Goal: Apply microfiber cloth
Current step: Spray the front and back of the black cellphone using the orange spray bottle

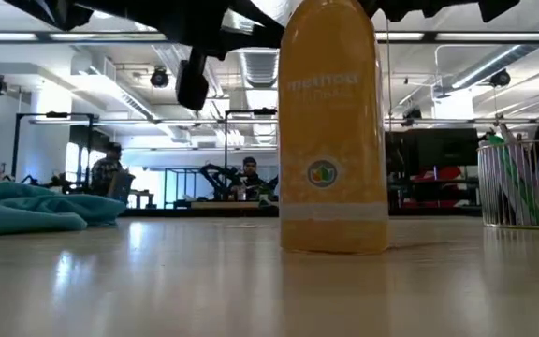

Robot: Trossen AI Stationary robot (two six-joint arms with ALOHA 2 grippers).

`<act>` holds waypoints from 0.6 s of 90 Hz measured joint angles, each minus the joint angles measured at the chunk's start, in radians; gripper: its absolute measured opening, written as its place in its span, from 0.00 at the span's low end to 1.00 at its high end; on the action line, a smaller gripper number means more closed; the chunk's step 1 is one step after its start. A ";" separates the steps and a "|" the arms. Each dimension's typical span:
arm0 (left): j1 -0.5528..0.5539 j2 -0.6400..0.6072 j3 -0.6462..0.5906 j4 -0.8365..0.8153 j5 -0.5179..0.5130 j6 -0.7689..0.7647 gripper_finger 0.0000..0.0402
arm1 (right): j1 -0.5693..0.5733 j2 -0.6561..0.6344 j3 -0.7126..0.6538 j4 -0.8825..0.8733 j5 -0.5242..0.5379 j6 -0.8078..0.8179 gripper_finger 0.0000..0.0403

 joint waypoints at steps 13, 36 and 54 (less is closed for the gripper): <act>-0.008 0.000 -0.006 0.000 0.001 -0.002 0.02 | 0.005 -0.001 0.000 -0.014 0.058 0.008 0.70; -0.021 0.000 -0.041 0.040 -0.066 -0.049 0.02 | 0.006 -0.003 0.000 -0.037 0.008 0.016 0.36; 0.024 -0.003 -0.051 0.220 -0.030 0.027 0.02 | 0.008 -0.004 0.000 -0.037 -0.026 0.015 0.37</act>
